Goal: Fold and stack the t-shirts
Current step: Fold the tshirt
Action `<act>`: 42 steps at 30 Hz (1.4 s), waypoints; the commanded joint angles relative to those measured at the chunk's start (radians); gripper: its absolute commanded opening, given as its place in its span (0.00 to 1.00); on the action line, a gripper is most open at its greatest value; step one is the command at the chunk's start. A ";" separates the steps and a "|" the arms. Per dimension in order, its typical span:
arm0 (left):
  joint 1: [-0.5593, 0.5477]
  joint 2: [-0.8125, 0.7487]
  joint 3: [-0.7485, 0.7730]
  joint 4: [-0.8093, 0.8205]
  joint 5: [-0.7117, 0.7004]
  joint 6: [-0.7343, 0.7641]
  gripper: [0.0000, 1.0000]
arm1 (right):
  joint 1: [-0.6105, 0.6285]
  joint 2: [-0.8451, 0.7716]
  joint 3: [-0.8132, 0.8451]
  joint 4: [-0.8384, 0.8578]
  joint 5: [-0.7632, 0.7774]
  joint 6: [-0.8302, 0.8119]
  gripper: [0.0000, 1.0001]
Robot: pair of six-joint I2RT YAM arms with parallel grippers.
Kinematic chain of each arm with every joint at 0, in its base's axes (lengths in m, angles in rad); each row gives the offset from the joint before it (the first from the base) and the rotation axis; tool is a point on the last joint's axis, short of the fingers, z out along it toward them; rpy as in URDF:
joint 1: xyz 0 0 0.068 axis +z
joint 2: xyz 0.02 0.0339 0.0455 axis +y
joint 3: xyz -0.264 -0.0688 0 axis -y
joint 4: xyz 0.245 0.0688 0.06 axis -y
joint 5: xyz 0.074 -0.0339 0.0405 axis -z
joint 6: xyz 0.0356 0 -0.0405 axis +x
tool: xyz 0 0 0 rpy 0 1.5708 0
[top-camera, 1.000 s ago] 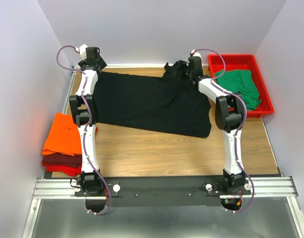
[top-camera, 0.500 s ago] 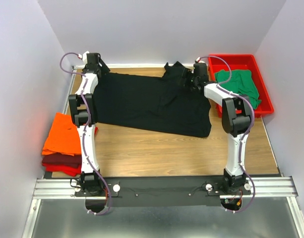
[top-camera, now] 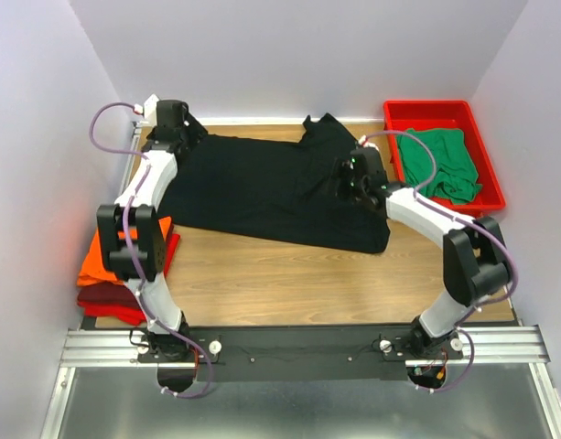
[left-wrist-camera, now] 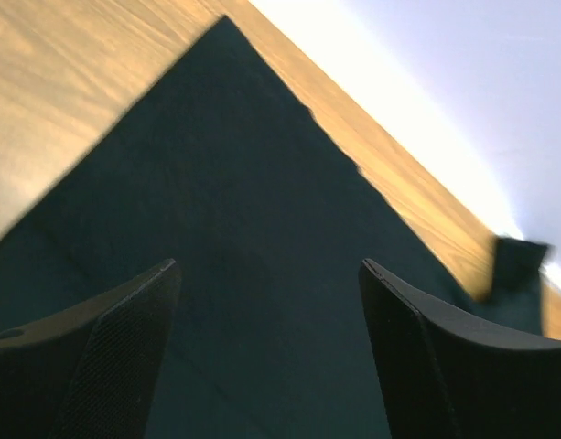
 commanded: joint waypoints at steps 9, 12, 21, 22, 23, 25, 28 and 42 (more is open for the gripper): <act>-0.080 -0.240 -0.416 -0.070 -0.215 -0.155 0.85 | 0.012 -0.067 -0.262 -0.069 0.025 0.131 0.82; -0.089 -0.252 -0.465 -0.053 -0.217 -0.165 0.85 | 0.011 -0.061 -0.296 -0.071 0.074 0.145 0.83; -0.116 -0.217 -0.484 -0.047 -0.198 -0.165 0.85 | -0.067 -0.048 -0.337 -0.115 0.147 0.146 0.88; -0.116 -0.215 -0.484 -0.047 -0.198 -0.165 0.84 | -0.099 -0.053 -0.342 -0.122 0.144 0.142 0.88; -0.116 -0.214 -0.486 -0.048 -0.200 -0.165 0.85 | -0.119 -0.056 -0.343 -0.125 0.139 0.139 0.88; -0.118 -0.209 -0.485 -0.056 -0.200 -0.165 0.85 | -0.161 -0.061 -0.347 -0.128 0.125 0.128 0.88; -0.119 -0.209 -0.498 -0.056 -0.189 -0.174 0.84 | -0.176 -0.065 -0.343 -0.134 0.127 0.122 0.88; -0.121 -0.194 -0.605 -0.075 -0.141 -0.258 0.83 | -0.218 -0.055 -0.346 -0.143 0.082 0.116 0.88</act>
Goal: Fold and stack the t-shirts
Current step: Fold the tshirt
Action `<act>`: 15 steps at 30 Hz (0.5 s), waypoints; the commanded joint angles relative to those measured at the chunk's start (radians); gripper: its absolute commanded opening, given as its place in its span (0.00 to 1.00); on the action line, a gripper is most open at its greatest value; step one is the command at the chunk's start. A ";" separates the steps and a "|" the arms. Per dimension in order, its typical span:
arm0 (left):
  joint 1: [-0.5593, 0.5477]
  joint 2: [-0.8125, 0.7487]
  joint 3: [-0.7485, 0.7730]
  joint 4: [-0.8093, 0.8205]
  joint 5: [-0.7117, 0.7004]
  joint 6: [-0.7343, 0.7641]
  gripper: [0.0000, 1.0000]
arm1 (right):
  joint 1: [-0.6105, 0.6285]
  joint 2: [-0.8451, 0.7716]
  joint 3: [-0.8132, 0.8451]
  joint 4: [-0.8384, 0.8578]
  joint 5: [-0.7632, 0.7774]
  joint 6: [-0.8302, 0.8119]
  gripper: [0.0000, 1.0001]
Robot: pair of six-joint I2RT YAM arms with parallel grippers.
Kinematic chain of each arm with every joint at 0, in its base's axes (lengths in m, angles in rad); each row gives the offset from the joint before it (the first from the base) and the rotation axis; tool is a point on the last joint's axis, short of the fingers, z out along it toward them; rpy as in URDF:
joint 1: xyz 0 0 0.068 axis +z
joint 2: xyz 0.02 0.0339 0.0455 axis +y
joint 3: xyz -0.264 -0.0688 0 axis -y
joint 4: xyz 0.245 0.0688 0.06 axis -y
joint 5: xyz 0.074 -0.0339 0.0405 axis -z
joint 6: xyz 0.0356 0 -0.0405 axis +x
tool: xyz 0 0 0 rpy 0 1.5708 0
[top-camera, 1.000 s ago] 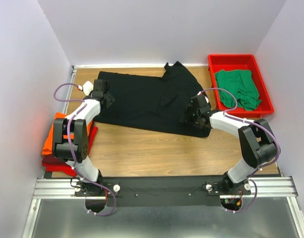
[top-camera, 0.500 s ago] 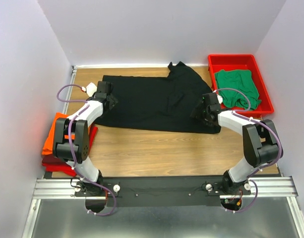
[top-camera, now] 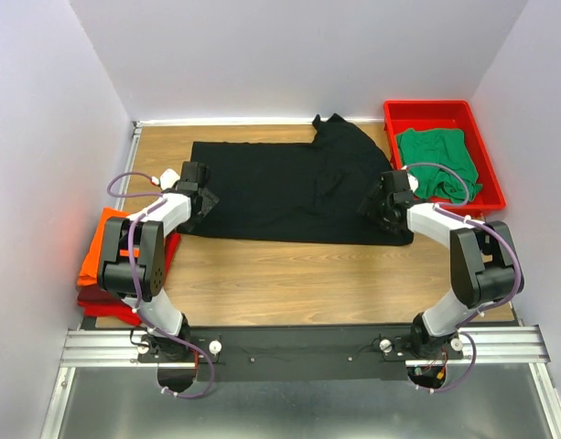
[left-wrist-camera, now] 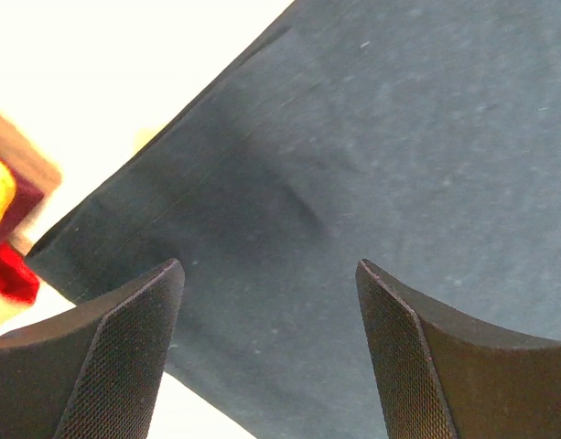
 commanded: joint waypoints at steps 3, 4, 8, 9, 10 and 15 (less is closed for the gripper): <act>-0.007 0.003 -0.073 -0.004 0.002 -0.038 0.83 | -0.013 0.019 -0.056 -0.103 0.011 -0.012 0.89; -0.007 -0.006 -0.081 -0.004 0.002 -0.041 0.83 | -0.014 0.016 -0.062 -0.104 0.003 -0.012 0.89; -0.007 -0.047 -0.137 -0.002 -0.007 -0.046 0.83 | -0.014 -0.003 -0.100 -0.106 -0.020 0.000 0.90; -0.007 -0.067 -0.160 -0.002 -0.007 -0.047 0.84 | -0.014 -0.009 -0.106 -0.106 -0.034 0.004 0.90; -0.007 -0.078 -0.171 -0.001 -0.005 -0.050 0.83 | -0.013 -0.010 -0.114 -0.107 -0.037 0.011 0.91; -0.005 -0.125 -0.272 0.022 0.031 -0.064 0.83 | -0.014 -0.021 -0.157 -0.115 -0.077 0.032 0.91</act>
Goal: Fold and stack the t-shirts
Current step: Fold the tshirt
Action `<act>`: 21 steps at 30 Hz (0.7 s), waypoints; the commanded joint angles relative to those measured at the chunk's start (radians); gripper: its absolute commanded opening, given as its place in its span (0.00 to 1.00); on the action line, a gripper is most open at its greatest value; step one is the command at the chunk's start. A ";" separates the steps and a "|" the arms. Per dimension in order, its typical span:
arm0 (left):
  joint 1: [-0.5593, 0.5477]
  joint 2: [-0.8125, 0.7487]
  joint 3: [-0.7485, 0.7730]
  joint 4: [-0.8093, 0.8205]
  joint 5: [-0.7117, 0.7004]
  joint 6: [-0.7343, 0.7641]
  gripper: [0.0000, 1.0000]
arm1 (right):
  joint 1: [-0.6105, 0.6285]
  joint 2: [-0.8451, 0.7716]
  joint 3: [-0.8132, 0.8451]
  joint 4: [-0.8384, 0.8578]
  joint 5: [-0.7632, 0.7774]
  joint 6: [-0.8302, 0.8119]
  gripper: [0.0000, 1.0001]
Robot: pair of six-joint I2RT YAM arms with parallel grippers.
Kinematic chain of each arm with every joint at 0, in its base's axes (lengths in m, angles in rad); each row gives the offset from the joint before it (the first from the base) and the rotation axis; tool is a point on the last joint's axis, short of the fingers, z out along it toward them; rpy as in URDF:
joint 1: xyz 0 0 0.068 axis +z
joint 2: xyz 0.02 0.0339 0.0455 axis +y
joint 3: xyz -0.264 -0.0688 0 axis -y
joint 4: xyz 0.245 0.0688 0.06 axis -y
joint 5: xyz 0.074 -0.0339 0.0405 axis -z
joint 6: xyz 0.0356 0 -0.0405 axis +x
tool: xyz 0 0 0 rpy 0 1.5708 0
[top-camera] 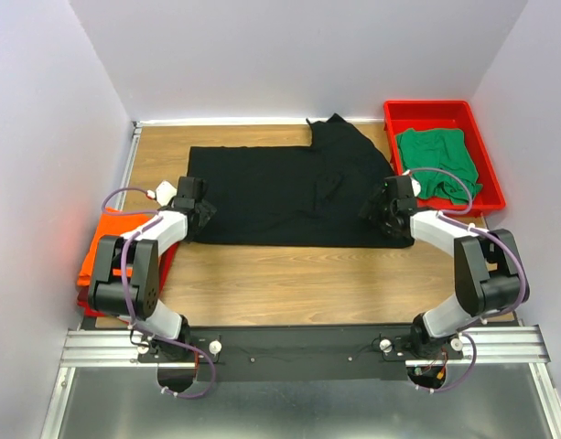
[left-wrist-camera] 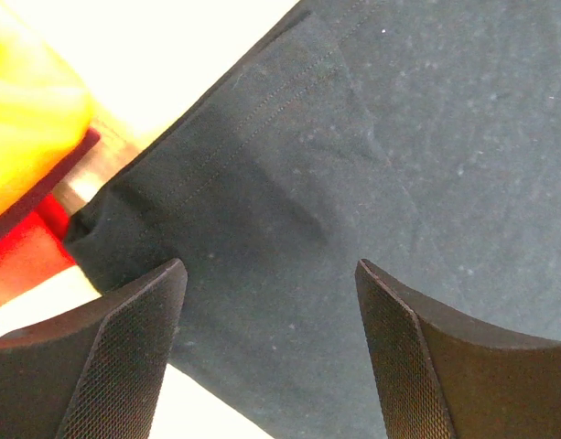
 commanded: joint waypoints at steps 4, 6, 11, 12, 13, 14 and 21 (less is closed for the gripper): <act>-0.002 -0.072 -0.169 -0.049 0.042 -0.040 0.83 | -0.012 -0.003 -0.140 -0.170 -0.081 0.054 0.92; -0.001 -0.101 -0.192 -0.049 0.047 -0.042 0.83 | -0.012 -0.021 -0.162 -0.172 -0.095 0.059 0.92; -0.001 -0.205 -0.261 -0.062 0.039 -0.046 0.83 | -0.012 -0.089 -0.234 -0.178 -0.115 0.083 0.93; -0.002 -0.218 -0.278 -0.064 0.045 -0.048 0.83 | -0.012 -0.109 -0.241 -0.181 -0.145 0.085 0.93; -0.001 -0.239 -0.284 -0.050 0.048 -0.031 0.81 | -0.010 -0.116 -0.249 -0.184 -0.153 0.089 0.93; -0.002 -0.251 -0.287 -0.050 0.051 -0.031 0.81 | -0.010 -0.127 -0.258 -0.186 -0.161 0.091 0.93; -0.002 -0.343 -0.238 -0.135 0.038 -0.019 0.81 | -0.012 -0.259 -0.277 -0.233 -0.202 0.091 0.93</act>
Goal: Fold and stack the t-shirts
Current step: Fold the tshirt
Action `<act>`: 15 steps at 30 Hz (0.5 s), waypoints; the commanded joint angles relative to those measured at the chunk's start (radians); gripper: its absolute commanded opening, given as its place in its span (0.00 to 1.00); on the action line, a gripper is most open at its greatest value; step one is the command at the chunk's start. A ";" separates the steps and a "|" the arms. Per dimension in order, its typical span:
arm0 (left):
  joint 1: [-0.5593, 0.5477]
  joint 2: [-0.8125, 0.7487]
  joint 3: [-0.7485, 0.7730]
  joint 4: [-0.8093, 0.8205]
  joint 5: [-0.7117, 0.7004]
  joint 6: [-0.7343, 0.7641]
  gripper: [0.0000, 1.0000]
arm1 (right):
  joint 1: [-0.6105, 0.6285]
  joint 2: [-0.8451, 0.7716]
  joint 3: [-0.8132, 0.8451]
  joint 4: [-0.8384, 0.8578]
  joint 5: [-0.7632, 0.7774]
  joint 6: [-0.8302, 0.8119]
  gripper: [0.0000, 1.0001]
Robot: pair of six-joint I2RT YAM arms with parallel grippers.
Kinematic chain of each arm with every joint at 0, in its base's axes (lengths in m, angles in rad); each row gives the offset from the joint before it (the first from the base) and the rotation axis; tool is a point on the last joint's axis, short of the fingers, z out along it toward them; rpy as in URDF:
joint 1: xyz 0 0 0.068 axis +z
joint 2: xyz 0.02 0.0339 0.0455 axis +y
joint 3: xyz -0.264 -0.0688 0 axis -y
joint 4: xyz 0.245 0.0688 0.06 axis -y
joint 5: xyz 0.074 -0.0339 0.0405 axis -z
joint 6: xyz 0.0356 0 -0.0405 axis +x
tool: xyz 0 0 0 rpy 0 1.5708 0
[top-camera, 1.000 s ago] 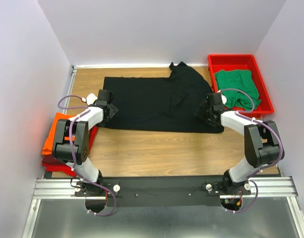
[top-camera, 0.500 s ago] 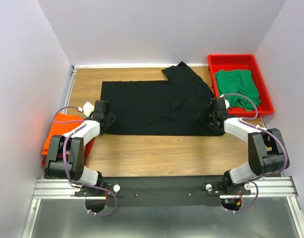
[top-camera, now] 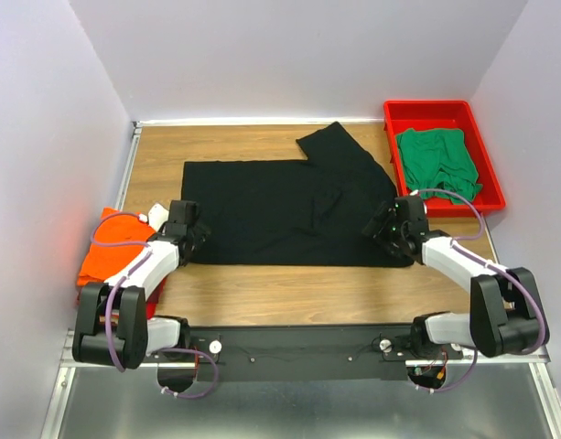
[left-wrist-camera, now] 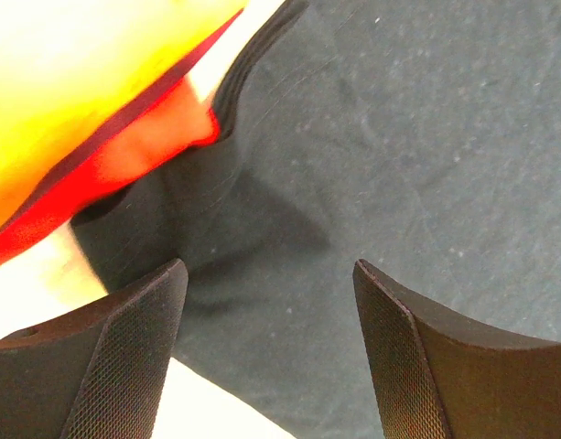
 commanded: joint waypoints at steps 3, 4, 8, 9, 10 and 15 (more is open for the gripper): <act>-0.004 -0.090 0.072 -0.148 -0.001 0.034 0.81 | 0.000 -0.038 0.016 -0.288 -0.086 0.003 0.93; -0.002 -0.097 0.123 -0.148 -0.007 0.047 0.81 | 0.000 -0.035 0.078 -0.286 -0.102 -0.014 0.93; -0.001 -0.022 0.284 -0.112 -0.036 0.089 0.81 | 0.000 0.075 0.323 -0.274 -0.092 -0.081 0.93; -0.001 0.010 0.366 -0.106 -0.044 0.101 0.82 | 0.000 0.112 0.383 -0.259 -0.086 -0.103 0.93; -0.001 0.087 0.410 -0.098 -0.053 0.115 0.82 | -0.001 0.147 0.434 -0.242 -0.072 -0.137 0.93; 0.010 0.439 0.773 -0.164 -0.136 0.211 0.82 | -0.001 0.467 0.825 -0.177 -0.049 -0.236 0.91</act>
